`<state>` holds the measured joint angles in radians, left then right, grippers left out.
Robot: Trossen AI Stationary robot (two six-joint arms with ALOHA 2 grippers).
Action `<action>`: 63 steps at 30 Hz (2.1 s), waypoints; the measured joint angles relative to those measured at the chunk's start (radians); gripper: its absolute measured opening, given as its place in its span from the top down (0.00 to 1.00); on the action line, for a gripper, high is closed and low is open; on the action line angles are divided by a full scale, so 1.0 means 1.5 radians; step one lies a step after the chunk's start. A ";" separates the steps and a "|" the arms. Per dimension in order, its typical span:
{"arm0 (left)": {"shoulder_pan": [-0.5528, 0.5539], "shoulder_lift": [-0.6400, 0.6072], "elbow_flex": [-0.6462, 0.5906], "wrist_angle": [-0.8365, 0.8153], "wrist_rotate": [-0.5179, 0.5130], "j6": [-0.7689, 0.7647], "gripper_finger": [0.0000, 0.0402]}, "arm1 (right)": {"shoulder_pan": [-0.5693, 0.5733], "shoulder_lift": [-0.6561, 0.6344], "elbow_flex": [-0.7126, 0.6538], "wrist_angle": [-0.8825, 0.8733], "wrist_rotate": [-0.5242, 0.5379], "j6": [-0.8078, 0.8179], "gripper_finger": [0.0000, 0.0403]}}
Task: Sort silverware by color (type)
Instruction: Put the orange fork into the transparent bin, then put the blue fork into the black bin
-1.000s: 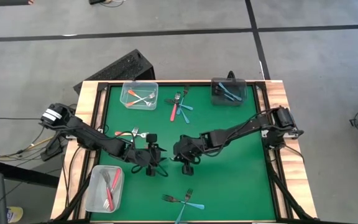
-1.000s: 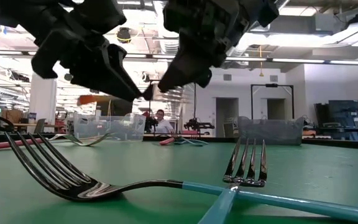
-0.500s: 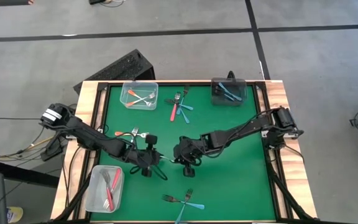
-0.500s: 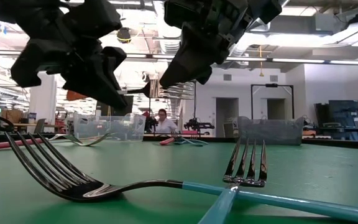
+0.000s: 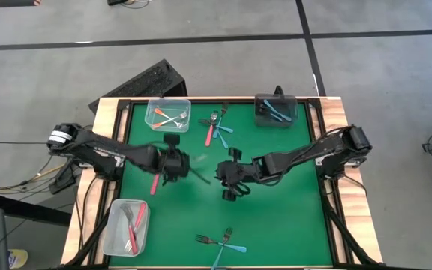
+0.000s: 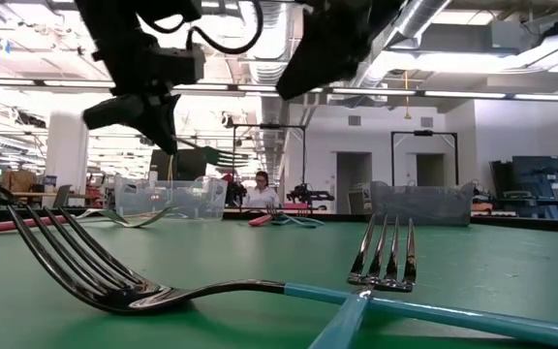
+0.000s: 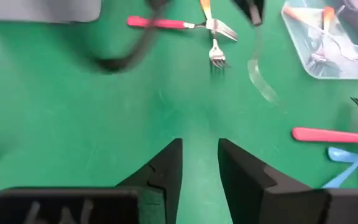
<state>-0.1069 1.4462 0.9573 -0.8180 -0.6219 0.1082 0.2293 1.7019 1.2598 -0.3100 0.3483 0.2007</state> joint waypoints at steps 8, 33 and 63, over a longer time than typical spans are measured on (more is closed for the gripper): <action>0.179 -0.087 0.001 -0.056 0.053 0.155 1.00 | 0.049 -0.012 -0.030 -0.030 0.085 0.060 0.71; 0.565 -0.036 0.001 0.037 0.217 0.376 1.00 | 0.076 0.036 -0.047 0.071 0.137 0.077 0.71; 0.491 -0.074 0.000 0.065 0.233 0.072 0.62 | 0.050 0.036 -0.047 0.017 0.094 0.191 0.71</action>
<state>0.6291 1.3350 0.9578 -0.7206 -0.2729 0.2166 0.3038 1.7561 1.1896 -0.2847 0.4895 0.4878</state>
